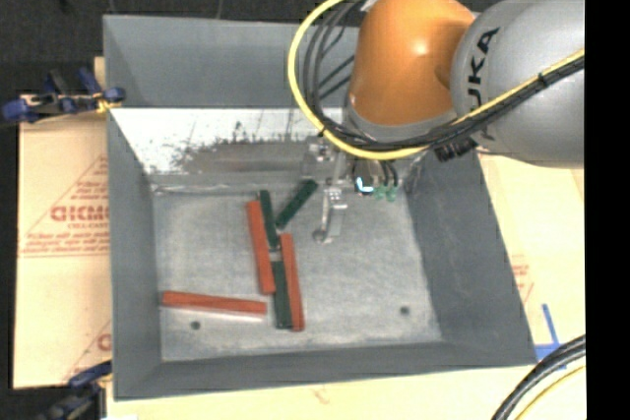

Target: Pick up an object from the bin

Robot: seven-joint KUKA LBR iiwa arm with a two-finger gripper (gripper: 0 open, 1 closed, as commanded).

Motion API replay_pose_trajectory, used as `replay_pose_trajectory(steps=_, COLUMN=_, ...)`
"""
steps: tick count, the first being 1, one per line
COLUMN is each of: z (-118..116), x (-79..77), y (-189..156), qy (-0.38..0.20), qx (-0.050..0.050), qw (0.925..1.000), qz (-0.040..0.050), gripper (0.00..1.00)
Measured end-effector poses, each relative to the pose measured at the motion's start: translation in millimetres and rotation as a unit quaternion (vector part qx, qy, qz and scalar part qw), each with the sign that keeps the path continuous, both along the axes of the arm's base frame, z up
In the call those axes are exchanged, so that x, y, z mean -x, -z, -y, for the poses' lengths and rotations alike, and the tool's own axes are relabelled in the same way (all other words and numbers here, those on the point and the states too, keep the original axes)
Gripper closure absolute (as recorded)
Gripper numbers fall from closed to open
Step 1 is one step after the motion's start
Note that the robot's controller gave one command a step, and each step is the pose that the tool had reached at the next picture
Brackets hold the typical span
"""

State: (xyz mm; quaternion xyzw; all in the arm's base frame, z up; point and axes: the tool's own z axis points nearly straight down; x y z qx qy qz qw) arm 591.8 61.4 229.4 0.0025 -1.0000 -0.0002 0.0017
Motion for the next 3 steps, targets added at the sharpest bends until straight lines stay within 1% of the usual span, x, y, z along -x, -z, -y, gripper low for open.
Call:
replay_pose_trajectory(steps=1, z=-73, x=15.6, y=125, qy=-0.13, qx=0.0, qw=0.9915, qz=0.0006, gripper=0.0)
replay_pose_trajectory(steps=2, z=-83, x=104.9, y=157, qy=-0.163, qx=-0.001, qw=0.9867, qz=0.0043, gripper=0.0)
replay_pose_trajectory(steps=3, z=-72, x=73.9, y=159, qy=-0.265, qx=0.0, qw=0.9642, qz=0.0039, gripper=0.0)
